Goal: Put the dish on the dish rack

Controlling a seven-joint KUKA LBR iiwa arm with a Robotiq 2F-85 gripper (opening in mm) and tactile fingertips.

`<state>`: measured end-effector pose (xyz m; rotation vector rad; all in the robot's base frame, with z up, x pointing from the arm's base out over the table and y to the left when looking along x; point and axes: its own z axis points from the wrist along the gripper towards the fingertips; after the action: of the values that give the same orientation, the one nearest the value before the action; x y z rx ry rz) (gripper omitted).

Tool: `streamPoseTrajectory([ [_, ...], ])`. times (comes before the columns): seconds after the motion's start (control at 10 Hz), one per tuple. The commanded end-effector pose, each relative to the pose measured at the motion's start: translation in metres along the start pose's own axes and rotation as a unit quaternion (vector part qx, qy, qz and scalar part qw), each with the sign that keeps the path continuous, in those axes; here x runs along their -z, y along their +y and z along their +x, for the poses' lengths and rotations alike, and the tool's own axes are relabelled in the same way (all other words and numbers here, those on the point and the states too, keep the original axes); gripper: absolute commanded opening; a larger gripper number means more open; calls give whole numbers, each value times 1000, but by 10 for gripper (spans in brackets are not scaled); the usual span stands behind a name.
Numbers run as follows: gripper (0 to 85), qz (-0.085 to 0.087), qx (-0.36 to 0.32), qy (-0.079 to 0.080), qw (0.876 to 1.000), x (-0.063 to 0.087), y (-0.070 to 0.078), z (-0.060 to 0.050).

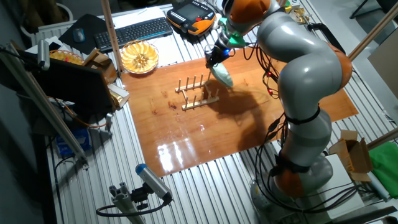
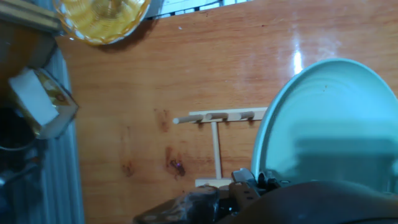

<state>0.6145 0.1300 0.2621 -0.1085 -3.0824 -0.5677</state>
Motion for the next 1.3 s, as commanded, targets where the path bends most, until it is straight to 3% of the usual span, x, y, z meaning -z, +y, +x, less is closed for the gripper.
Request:
streamPoseTrajectory([
  [0.0, 7, -3, -4, 0, 1000, 1, 0, 0],
  [0.2, 7, -13, -13, 0, 1000, 3, 1, 2],
  [0.5, 7, -11, -13, -1, 1000, 8, 2, 4],
  [0.8, 7, 11, -6, -9, 1000, 6, -11, 2],
  [1.0, 7, 9, -11, -15, 1000, 6, -11, 2],
  [1.2, 7, 33, -41, -18, 998, 6, -11, 2],
])
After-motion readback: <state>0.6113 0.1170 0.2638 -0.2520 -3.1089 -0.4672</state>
